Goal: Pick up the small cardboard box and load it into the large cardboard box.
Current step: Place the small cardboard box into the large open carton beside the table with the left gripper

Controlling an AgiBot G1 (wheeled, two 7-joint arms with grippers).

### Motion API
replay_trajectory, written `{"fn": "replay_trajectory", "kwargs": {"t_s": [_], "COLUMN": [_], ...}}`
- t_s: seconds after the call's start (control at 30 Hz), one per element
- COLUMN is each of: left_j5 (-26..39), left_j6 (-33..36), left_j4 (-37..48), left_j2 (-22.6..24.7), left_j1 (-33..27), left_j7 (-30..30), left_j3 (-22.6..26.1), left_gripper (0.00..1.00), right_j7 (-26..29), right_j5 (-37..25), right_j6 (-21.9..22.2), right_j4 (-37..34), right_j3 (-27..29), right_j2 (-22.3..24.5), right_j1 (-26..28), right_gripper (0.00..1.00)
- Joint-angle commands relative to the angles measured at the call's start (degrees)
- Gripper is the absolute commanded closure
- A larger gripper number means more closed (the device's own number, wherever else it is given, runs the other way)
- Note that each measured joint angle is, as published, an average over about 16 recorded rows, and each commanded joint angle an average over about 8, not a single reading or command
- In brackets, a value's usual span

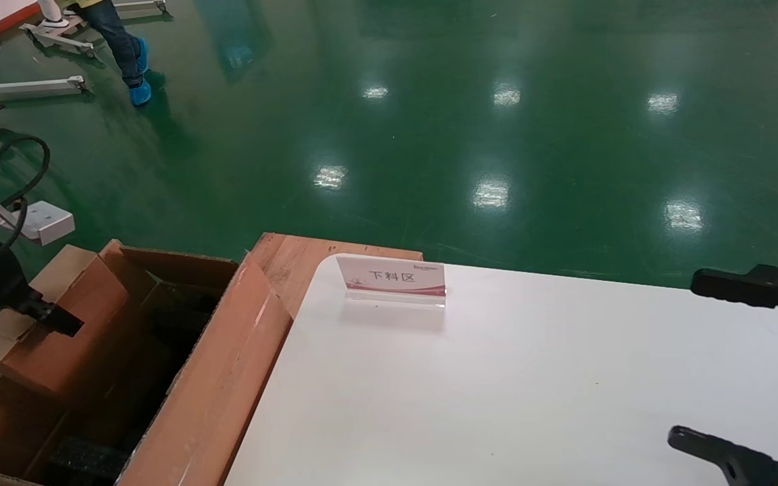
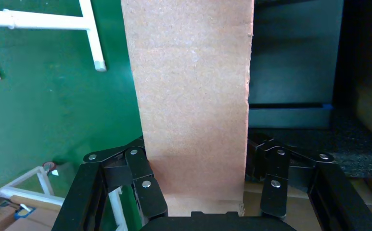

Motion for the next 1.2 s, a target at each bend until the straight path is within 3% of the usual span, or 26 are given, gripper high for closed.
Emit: {"fn": "replay_trajectory", "kwargs": {"t_s": [0.03, 0.63, 0.7, 0.87, 0.93, 0.97, 1.2], "left_j5": [-0.21, -3.80, -3.69, -3.25, -3.09, -3.01, -2.63], "left_j6": [-0.09, 0.48, 0.61, 0.62, 0.58, 0.56, 0.62], "left_j4": [0.53, 8.06, 9.00, 10.88, 11.28, 11.46, 11.37], "left_j2": [0.36, 2.14, 2.56, 3.66, 3.91, 4.02, 3.89], "left_j1": [0.88, 8.86, 9.57, 10.96, 11.26, 11.39, 11.24], "left_j7": [-0.03, 0.55, 0.49, -0.14, -0.36, -0.46, -0.33], "left_j3": [0.04, -0.25, -0.07, 0.45, 0.60, 0.67, 0.75], "left_gripper": [1.00, 0.97, 0.83, 0.21, 0.04, 0.00, 0.00], "right_j7": [0.00, -0.03, -0.03, -0.04, -0.04, -0.05, -0.05], "right_j5": [0.00, 0.04, 0.05, 0.06, 0.07, 0.07, 0.08], "right_j6": [0.00, 0.03, 0.03, 0.04, 0.05, 0.05, 0.06], "right_j4": [0.00, 0.00, 0.00, -0.01, -0.01, -0.01, -0.02], "right_j3": [-0.01, -0.06, -0.07, -0.08, -0.08, -0.09, -0.09], "right_j2": [0.00, 0.03, 0.03, 0.03, 0.04, 0.04, 0.04], "right_j1": [0.00, 0.01, 0.02, 0.01, 0.01, 0.01, 0.01], "right_gripper": [0.00, 0.00, 0.00, 0.00, 0.00, 0.00, 0.00]}}
